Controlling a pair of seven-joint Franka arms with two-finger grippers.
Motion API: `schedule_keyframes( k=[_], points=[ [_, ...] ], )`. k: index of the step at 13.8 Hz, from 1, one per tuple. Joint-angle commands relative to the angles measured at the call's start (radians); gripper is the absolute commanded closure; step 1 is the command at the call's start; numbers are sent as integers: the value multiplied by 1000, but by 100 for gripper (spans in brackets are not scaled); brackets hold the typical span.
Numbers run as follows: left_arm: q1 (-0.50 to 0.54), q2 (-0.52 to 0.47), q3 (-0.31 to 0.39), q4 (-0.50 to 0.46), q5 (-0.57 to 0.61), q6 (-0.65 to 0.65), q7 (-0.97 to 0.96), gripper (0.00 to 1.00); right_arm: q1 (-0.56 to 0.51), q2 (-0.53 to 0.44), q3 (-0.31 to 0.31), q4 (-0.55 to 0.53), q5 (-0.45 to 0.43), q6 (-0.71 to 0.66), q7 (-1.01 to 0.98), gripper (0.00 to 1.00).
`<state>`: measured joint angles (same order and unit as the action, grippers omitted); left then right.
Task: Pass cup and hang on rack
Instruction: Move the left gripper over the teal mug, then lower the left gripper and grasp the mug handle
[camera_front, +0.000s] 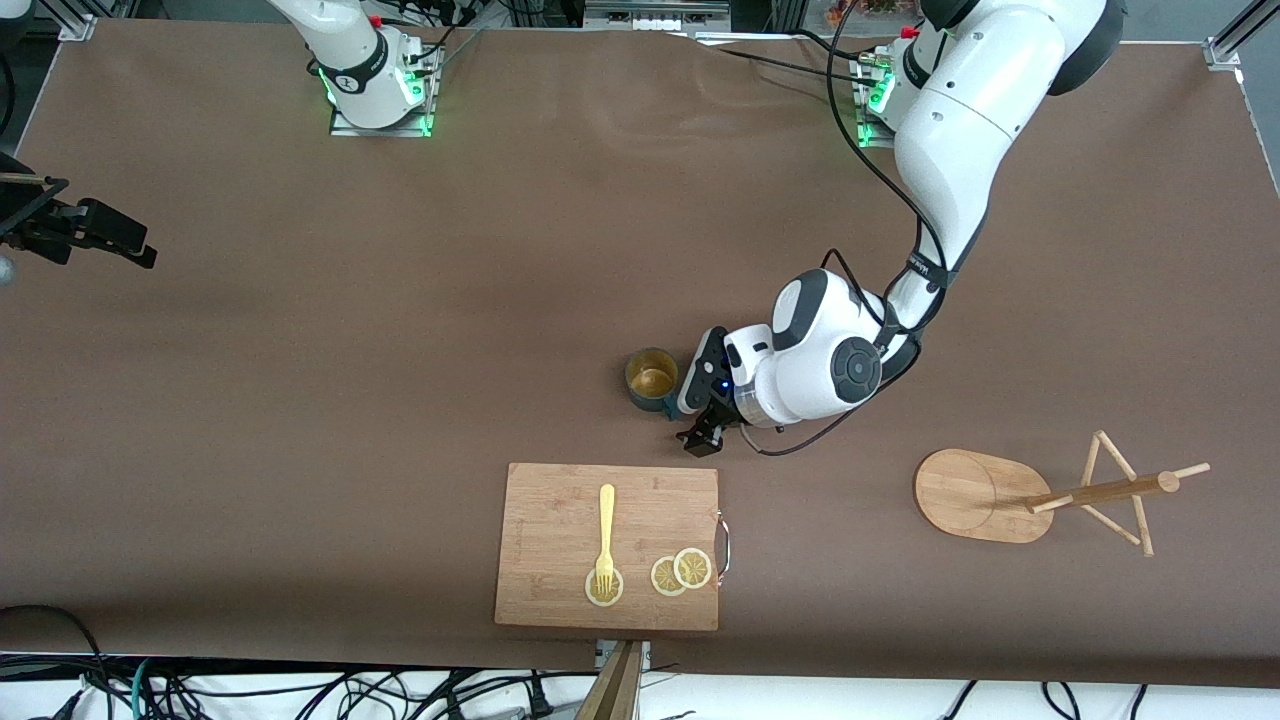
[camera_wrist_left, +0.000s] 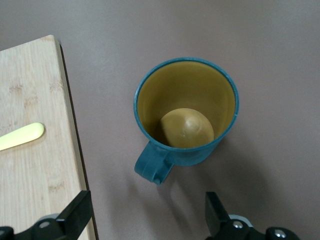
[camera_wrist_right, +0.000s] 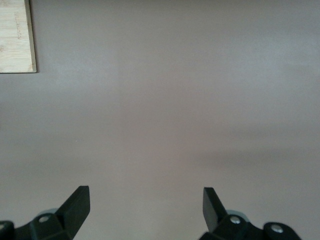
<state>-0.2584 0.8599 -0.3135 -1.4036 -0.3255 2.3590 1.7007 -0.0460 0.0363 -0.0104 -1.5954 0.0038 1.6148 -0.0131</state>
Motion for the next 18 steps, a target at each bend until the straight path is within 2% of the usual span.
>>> schedule_keyframes(
  k=[1, 14, 16, 18],
  points=[
    [-31, 25, 1, 32, 29, 3, -35, 0, -5, -4, 6, 0, 16, -7, 8, 0],
    [-27, 16, 1, -15, 23, 13, -115, 0, -5, -4, 4, 0, 16, -7, 8, 0],
    [-28, 11, 1, -18, 25, 13, -111, 5, -5, -4, 4, 0, 16, -7, 8, 0],
    [-27, 10, 1, -18, 25, 13, -102, 29, -5, -4, 4, 0, 16, -6, 8, 0]
  ],
)
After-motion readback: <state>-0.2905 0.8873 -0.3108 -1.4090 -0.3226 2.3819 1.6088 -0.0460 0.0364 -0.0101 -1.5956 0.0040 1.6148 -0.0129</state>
